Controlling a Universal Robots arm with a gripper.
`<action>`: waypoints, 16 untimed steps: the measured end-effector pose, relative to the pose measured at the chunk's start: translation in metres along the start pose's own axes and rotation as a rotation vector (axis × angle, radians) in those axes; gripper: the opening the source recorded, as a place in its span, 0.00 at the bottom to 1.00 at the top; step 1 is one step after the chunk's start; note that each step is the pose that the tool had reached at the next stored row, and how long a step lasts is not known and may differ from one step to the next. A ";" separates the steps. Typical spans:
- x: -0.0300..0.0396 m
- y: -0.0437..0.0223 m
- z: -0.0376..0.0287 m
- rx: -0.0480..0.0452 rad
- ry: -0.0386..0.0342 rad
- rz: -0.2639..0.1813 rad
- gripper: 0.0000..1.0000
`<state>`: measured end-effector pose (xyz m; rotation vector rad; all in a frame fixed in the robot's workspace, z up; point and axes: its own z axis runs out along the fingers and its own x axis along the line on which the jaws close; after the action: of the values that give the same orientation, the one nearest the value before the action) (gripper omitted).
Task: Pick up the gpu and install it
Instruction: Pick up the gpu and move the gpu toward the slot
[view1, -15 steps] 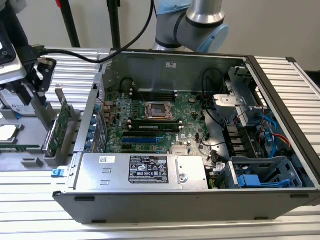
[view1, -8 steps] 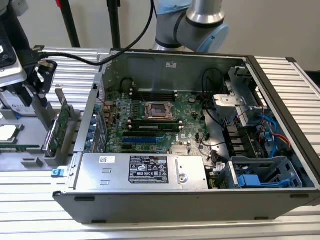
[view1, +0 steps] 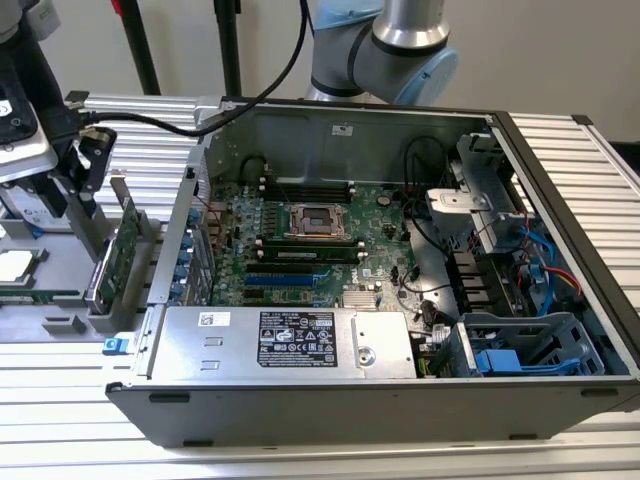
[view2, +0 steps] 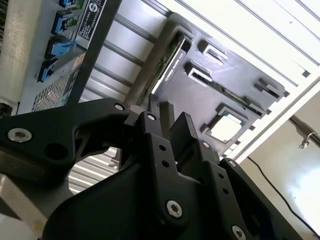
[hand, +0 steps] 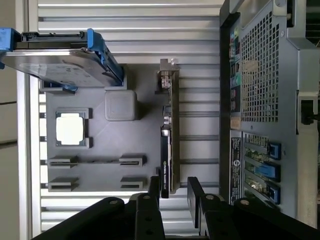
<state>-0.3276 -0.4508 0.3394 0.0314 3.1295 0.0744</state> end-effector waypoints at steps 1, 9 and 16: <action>0.0000 0.0000 0.0006 0.0000 0.0000 0.000 1.00; 0.0003 -0.0002 0.0052 0.0006 -0.0003 0.000 1.00; 0.0009 0.0001 0.0105 0.0051 -0.0002 0.000 1.00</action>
<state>-0.3283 -0.4501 0.3289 0.0314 3.1296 0.0663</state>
